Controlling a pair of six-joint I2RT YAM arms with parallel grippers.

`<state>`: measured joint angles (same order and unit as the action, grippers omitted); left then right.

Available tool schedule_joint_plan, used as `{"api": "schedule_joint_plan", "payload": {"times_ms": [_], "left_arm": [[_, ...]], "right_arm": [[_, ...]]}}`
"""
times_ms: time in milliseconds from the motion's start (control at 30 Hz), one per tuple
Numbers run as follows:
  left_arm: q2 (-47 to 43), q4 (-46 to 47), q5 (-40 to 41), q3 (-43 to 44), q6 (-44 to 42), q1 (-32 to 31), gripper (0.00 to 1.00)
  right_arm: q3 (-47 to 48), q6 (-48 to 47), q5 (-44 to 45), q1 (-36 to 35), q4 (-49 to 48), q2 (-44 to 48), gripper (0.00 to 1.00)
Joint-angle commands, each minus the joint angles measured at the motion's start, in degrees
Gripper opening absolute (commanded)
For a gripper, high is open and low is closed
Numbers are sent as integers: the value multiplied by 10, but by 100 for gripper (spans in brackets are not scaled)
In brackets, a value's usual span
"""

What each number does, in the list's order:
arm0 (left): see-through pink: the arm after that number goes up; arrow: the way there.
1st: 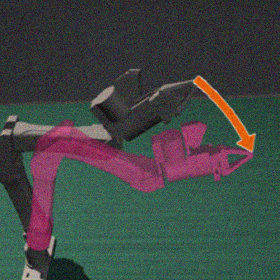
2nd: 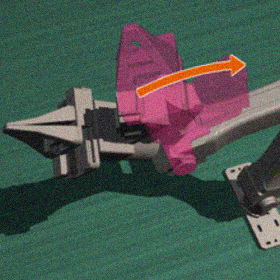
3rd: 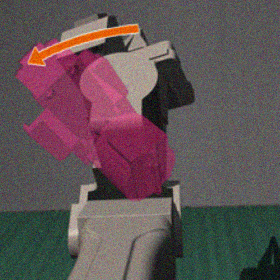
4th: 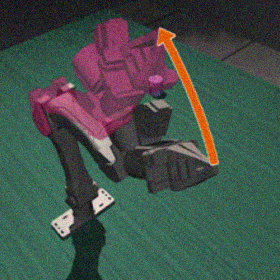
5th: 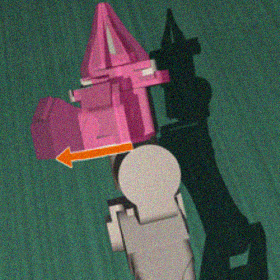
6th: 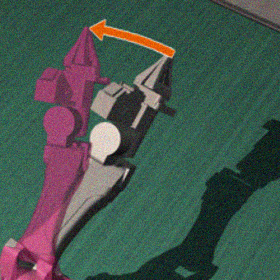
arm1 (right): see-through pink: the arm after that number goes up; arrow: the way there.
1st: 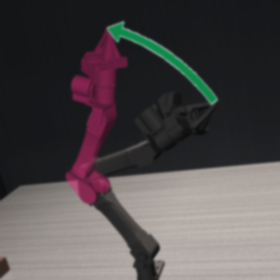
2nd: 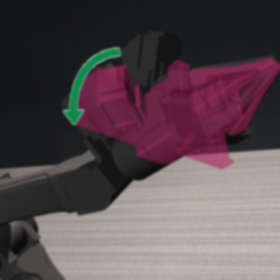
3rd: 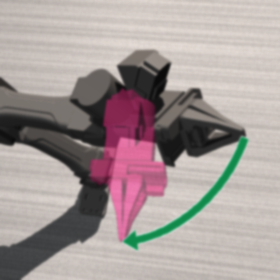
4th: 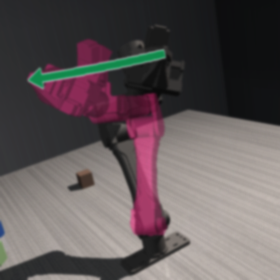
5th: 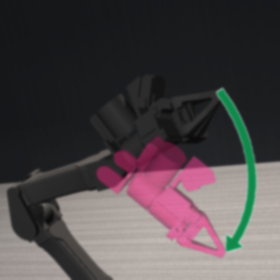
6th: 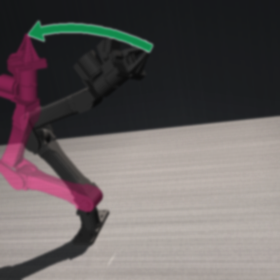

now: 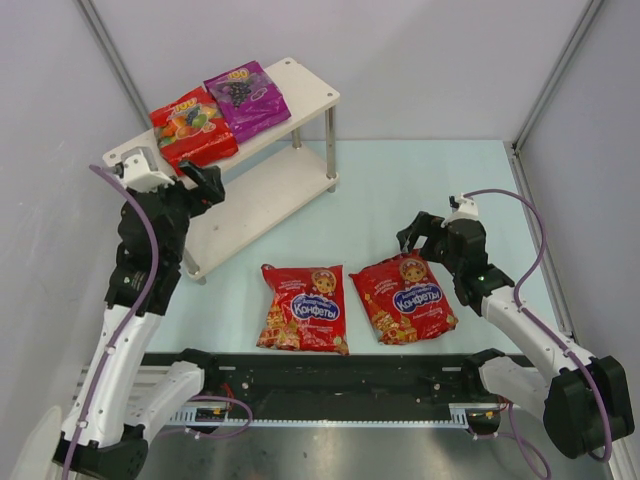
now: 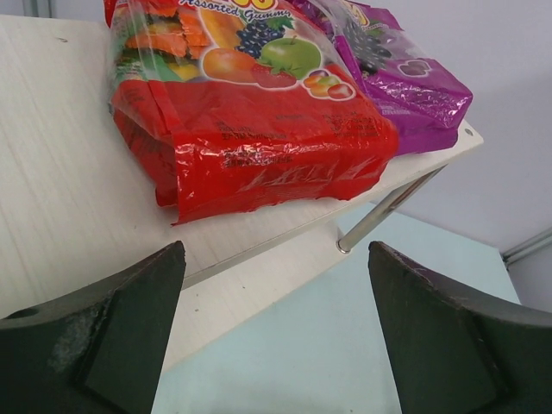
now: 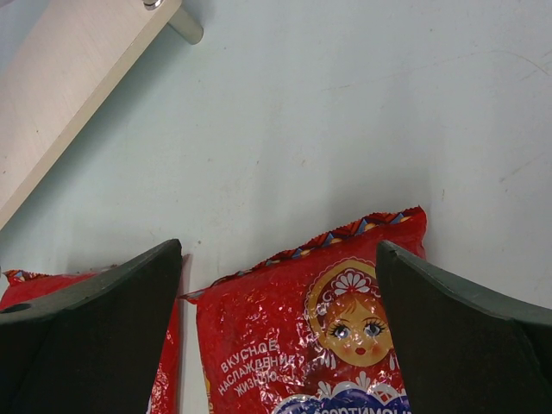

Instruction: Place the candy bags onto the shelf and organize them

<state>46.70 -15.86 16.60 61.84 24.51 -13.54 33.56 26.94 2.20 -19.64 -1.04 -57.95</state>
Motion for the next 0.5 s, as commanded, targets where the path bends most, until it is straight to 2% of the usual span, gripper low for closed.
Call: {"api": "schedule_joint_plan", "payload": {"times_ms": [0, 467], "left_arm": [[7, 45, -31, -5, 0, 6, 91], [49, 86, -68, -4, 5, 6, 91]], "right_arm": [[-2, -3, 11, 2, -6, 5, 98], [-3, -5, 11, 2, -5, 2, 98]]}}
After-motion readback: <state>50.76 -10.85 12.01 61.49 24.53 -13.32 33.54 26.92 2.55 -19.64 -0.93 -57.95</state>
